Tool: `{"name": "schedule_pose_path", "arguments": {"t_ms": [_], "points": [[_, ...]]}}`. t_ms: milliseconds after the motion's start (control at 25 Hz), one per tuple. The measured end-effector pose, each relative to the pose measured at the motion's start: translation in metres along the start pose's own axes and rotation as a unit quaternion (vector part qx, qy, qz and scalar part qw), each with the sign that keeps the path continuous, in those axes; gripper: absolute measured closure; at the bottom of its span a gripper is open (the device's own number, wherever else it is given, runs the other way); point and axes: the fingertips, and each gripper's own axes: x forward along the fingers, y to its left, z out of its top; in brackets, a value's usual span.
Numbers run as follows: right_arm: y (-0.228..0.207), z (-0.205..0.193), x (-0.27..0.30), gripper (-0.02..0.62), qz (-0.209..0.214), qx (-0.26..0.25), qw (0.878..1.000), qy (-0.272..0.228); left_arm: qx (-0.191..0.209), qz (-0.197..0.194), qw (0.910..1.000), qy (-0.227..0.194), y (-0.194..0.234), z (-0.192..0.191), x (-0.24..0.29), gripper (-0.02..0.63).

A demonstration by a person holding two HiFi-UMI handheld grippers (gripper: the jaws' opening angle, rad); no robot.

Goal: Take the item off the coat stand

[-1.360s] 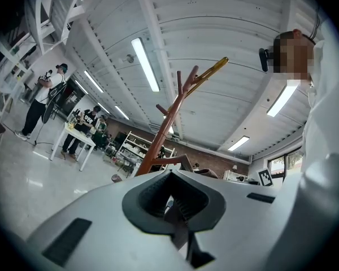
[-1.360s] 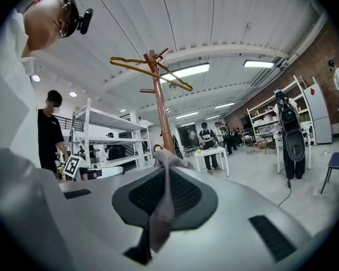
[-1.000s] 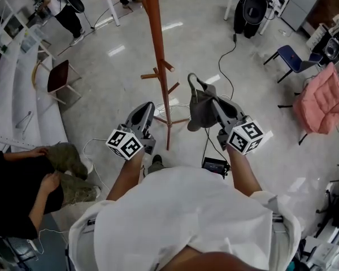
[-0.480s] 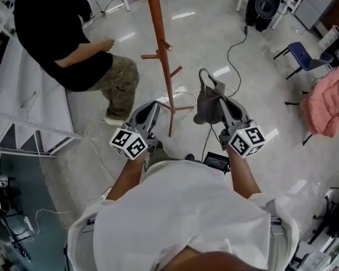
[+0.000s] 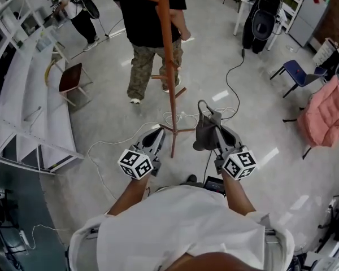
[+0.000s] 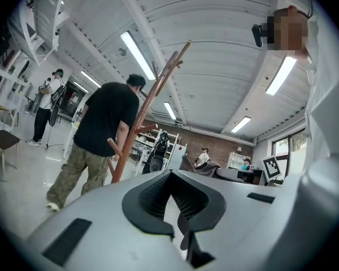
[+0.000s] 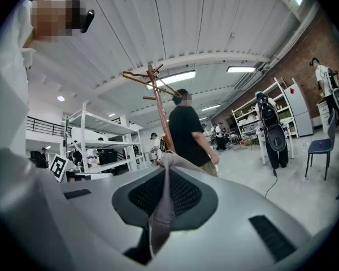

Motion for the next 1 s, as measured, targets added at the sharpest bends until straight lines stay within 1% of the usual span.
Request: {"name": "schedule_pose_path", "arguments": {"t_ms": [120,240,320,440,560,680,800,1000], "points": [[0.023,-0.003,-0.008,0.562,-0.009,-0.002,1.000,-0.003,0.002,0.000,1.0000,0.003,-0.005,0.001,-0.021,0.594],[0.053,-0.015,-0.020,0.561,-0.021,-0.003,1.000,-0.009,0.010,0.009,0.9998,0.011,-0.009,-0.002,-0.058,0.594],[0.075,-0.024,-0.025,0.563,-0.025,0.001,1.000,-0.011,0.004,0.021,0.9997,0.009,-0.006,-0.004,-0.087,0.594],[0.115,-0.041,-0.029,0.562,-0.011,0.005,1.000,-0.009,-0.015,0.046,0.9988,0.010,0.007,-0.019,-0.132,0.594],[0.145,-0.052,-0.041,0.563,0.006,0.001,1.000,-0.004,-0.030,0.059,0.9977,0.015,0.011,-0.039,-0.160,0.594],[0.158,-0.062,-0.056,0.562,0.022,0.001,1.000,0.013,-0.039,0.067,0.9969,0.012,0.003,-0.049,-0.170,0.594],[0.162,-0.068,-0.069,0.563,0.034,0.009,0.999,0.028,-0.041,0.070,0.9967,0.006,-0.012,-0.050,-0.173,0.594],[0.161,-0.063,-0.079,0.563,0.062,0.008,0.998,0.026,-0.014,0.067,0.9976,-0.013,-0.046,-0.033,-0.171,0.594]]}}
